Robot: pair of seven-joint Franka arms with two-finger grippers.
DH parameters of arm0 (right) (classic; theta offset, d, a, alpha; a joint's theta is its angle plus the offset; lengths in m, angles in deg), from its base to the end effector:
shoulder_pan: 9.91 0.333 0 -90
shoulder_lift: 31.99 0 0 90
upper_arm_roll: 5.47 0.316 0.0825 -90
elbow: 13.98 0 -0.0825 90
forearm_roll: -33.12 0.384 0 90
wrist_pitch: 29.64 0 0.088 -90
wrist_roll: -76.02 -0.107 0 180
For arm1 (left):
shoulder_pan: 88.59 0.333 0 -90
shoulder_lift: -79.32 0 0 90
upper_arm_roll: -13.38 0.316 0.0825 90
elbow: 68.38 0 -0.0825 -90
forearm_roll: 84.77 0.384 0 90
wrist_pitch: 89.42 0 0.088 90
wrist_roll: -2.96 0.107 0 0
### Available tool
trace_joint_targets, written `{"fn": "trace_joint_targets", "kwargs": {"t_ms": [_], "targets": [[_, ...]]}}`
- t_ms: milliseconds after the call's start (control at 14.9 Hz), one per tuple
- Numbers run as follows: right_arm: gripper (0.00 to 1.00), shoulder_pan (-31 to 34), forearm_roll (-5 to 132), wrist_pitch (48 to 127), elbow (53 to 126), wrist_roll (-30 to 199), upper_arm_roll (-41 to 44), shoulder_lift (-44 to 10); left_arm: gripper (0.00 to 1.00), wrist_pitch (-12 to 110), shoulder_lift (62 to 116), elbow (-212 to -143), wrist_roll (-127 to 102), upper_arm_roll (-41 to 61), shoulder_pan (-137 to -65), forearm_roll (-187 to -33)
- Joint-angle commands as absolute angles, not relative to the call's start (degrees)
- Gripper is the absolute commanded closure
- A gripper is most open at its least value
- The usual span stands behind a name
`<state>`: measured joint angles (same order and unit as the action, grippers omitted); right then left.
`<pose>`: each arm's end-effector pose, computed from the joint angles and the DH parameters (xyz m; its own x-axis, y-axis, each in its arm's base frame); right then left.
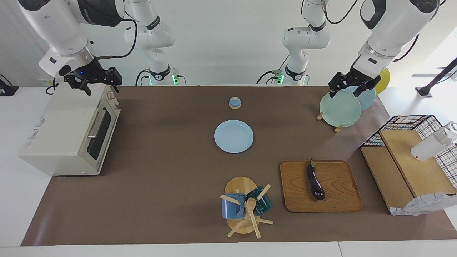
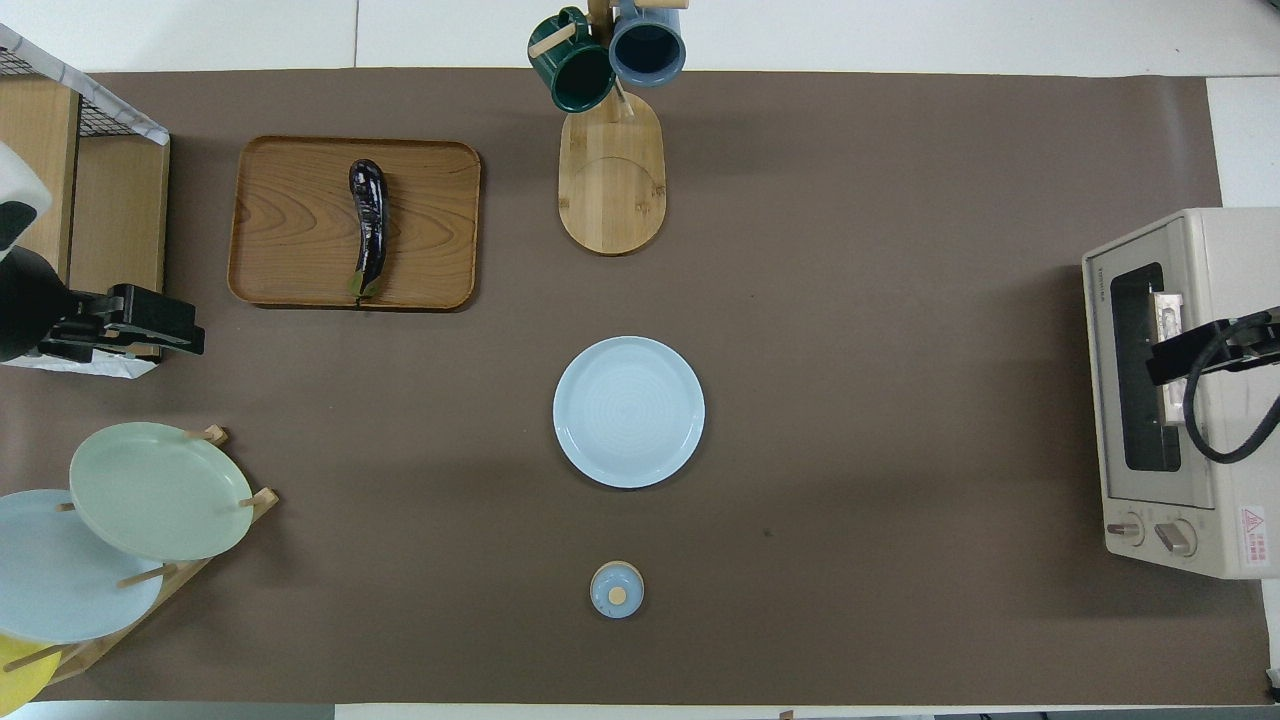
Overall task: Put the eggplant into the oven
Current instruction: 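Reach the left gripper to the eggplant on the tray and grasp it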
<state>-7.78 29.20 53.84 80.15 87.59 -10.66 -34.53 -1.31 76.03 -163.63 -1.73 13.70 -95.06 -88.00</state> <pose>0.5254 -0.0371 0.6060 0.9784 0.1412 -0.1511 0.1480 -0.9884 0.0347 0.5277 -0.0630 0.6100 0.9971 -0.0272 -0.0715 -0.0236 -0.9984 0.0510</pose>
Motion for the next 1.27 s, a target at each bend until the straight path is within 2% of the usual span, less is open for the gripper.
{"fn": "trace_joint_targets", "kwargs": {"t_ms": [0,335,402,469,535,602,736,937,1071,1205], "targets": [[0.0,-7.7,30.4,54.1,80.0,86.4,-10.9,-34.8,0.0,0.1,74.6,-165.6,-2.2,13.7,-95.8,-86.7],[0.0,-7.7,30.3,55.0,80.7,87.2,-10.8,-35.2,0.0,-0.3,74.6,-165.6,-2.1,13.6,-95.5,-86.8],[0.15,-7.7,30.3,55.1,81.1,87.3,-10.8,-35.2,0.0,0.1,74.6,-165.6,-2.1,13.6,-95.5,-86.9],[0.49,-7.7,30.4,55.2,81.4,87.6,-10.8,-35.3,0.0,0.7,74.5,-165.8,-2.4,13.6,-95.5,-87.1],[0.9,-7.6,30.4,56.0,82.1,87.8,-10.8,-35.7,0.0,1.2,74.5,-165.8,-2.6,13.6,-95.3,-87.1],[1.0,-7.7,30.4,58.1,83.3,88.1,-10.8,-36.0,0.0,2.6,74.6,-166.0,-2.5,13.6,-95.3,-87.1],[1.0,-8.8,30.5,62.1,86.7,89.6,-11.2,-37.3,0.0,7.6,75.0,-167.4,-2.5,13.6,-95.6,-87.1],[1.0,-9.5,29.3,68.8,93.7,87.3,-11.4,-39.4,0.0,12.0,80.6,-166.6,-2.4,13.3,-96.2,-87.3],[1.0,-9.6,25.9,72.6,97.9,86.4,-11.4,-40.3,0.0,16.9,86.8,-165.6,-2.5,13.3,-97.6,-87.4],[1.0,-9.7,22.9,74.1,98.8,85.2,-11.4,-39.3,0.0,24.3,94.1,-164.3,-2.4,13.3,-98.3,-87.6]]}}
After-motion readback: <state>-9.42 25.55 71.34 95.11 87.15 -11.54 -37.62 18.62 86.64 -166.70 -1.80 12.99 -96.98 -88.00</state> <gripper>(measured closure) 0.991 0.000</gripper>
